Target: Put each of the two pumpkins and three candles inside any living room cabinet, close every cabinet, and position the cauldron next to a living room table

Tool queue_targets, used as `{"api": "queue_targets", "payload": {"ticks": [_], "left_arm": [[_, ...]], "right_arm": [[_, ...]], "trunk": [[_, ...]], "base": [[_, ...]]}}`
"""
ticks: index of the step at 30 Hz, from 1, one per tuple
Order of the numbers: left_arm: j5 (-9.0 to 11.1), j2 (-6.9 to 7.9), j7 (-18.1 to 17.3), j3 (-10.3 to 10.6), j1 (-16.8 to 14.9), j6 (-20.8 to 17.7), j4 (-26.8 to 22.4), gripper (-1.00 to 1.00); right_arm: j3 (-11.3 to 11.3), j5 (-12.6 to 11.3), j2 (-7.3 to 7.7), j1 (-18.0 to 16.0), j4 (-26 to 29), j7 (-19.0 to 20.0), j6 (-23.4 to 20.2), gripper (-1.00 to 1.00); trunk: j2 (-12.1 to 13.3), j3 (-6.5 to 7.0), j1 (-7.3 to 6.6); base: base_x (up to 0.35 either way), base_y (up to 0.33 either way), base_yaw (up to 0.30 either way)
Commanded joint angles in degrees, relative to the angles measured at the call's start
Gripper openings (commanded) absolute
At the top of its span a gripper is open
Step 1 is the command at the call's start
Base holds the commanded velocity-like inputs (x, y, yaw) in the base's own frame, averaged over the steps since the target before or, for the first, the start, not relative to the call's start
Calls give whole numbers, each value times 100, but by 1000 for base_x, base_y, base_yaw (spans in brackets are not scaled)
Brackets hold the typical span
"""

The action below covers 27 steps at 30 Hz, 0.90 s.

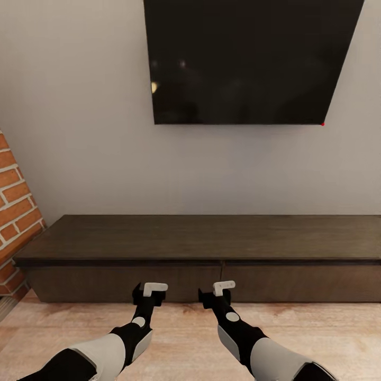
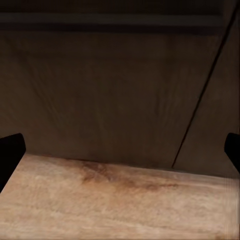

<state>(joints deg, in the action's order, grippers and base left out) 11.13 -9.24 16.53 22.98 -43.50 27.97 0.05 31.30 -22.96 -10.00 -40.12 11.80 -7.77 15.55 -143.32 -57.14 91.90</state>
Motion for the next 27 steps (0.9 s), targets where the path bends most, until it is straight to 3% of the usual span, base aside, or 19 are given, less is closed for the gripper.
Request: {"api": "queue_targets", "payload": {"ticks": [1,6,15,27], "left_arm": [[47,-3,18,50,-37,18,39,100],[82,51,20,11,-78,-2,196,100],[383,128,15,-108,-73,-55,183,100],[765,133,-180,-132,-76,-62,-7,100]], "right_arm": [[50,-5,0,-38,-38,-32,21,100],[44,81,0,-75,-171,-58,16,100],[43,12,0,218,-320,-46,18,100],[-2,-4,0,232,-254,-50,18,100]], "trunk": [[-2,-6,-1],[-2,-6,-1],[-2,-6,-1],[-2,-3,-1]], "base": [[0,0,0],[0,0,0],[0,0,0],[0,0,0]]}}
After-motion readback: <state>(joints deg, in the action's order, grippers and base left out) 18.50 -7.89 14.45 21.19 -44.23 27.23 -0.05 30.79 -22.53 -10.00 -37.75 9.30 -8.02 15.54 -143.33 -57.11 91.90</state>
